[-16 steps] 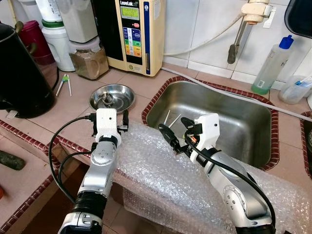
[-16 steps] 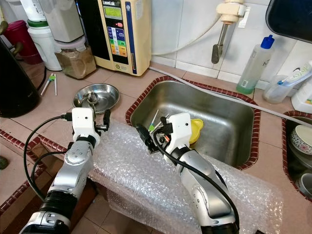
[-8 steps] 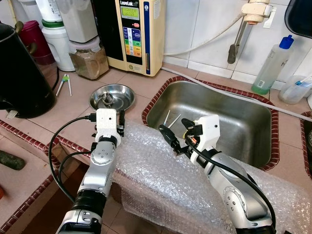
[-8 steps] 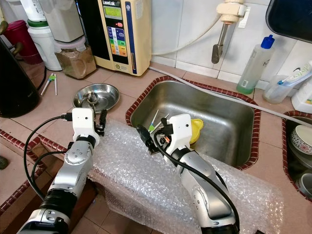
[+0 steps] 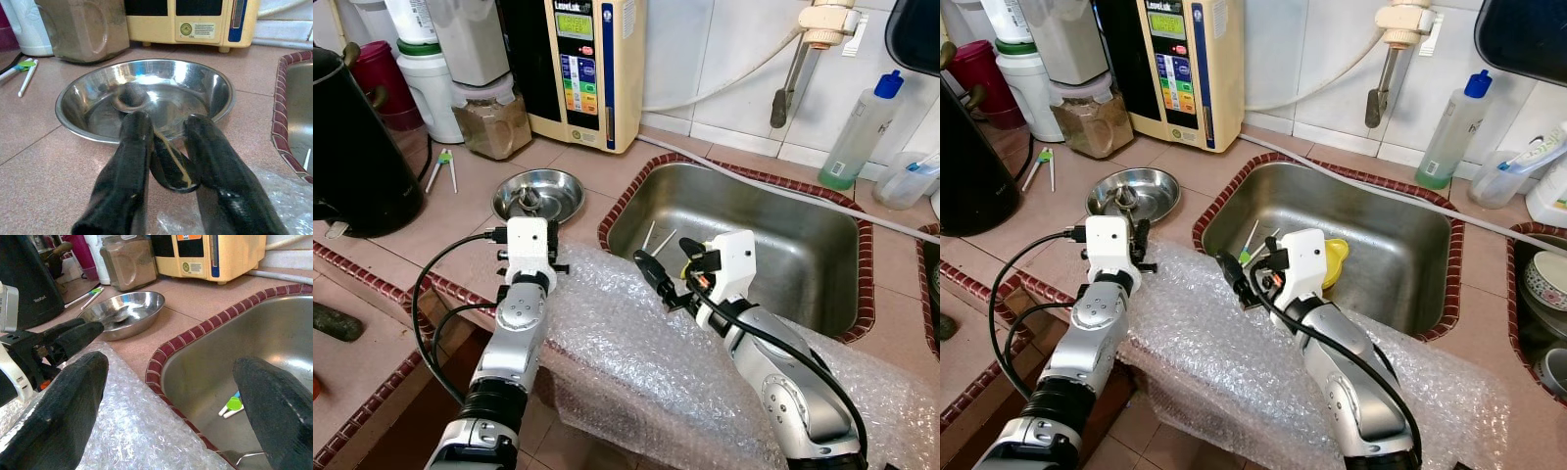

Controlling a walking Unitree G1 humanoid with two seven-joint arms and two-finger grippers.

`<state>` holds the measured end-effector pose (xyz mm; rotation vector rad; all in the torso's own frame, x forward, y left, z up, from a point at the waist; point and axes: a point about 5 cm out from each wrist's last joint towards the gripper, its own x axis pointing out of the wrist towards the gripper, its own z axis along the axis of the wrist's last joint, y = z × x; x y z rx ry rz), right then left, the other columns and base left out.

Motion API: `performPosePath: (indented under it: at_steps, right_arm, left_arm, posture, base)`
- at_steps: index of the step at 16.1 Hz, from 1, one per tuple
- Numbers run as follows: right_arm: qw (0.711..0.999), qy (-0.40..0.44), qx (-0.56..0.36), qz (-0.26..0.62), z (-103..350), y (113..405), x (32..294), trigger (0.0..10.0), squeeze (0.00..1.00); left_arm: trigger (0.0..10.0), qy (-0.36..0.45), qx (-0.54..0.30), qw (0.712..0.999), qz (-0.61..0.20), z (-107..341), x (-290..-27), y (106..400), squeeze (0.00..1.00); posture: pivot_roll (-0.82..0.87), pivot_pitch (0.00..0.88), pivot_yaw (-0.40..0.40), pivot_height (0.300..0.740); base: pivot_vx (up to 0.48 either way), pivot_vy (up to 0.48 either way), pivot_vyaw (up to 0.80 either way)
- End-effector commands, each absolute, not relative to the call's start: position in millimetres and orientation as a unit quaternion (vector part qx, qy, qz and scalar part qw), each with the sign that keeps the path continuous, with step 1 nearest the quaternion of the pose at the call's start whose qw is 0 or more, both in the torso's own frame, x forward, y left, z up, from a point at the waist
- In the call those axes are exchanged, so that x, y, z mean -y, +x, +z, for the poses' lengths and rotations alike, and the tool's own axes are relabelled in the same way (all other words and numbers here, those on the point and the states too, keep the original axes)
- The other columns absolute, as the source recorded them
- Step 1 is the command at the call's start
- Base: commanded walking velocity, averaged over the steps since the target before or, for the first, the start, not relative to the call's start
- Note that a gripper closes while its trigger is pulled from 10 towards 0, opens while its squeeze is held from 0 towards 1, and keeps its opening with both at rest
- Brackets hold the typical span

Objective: Kitchen organization

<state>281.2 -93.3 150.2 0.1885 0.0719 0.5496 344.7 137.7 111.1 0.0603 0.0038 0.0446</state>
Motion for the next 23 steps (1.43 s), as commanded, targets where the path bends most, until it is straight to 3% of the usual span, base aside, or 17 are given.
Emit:
performPosePath:
  at_steps: [1,8,13,18,23]
  right_arm:
    - [0.958,0.091,-0.033,0.271,152,280,94,10.0,0.00]
    - [0.958,0.091,-0.034,0.271,152,282,93,10.0,0.00]
    - [0.958,0.092,-0.034,0.271,151,282,92,10.0,0.00]
    - [0.961,0.099,-0.024,0.258,154,289,97,10.0,0.00]
    - [0.975,0.128,0.013,0.183,171,305,128,10.0,0.00]
  left_arm:
    - [0.0,0.030,0.005,0.999,0.026,115,-138,347,0.00]
    - [0.0,0.042,0.018,0.999,0.026,119,-139,347,0.00]
    - [0.0,0.091,0.099,0.991,0.012,146,-140,347,0.00]
    - [0.0,0.144,0.202,0.963,-0.108,172,-109,335,0.00]
    - [0.0,0.146,0.219,0.944,-0.197,166,-85,321,0.00]
  posture:
    - [-0.03,0.044,0.039,0.740]
    - [-0.03,0.047,0.037,0.740]
    - [-0.02,0.046,0.040,0.740]
    - [-0.01,0.040,0.042,0.740]
    - [-0.01,0.037,0.039,0.740]
  base:
    - [0.000,0.000,0.00]
    - [0.000,0.000,0.00]
    - [0.000,0.000,0.00]
    - [0.000,0.000,0.00]
    - [0.000,0.000,0.00]
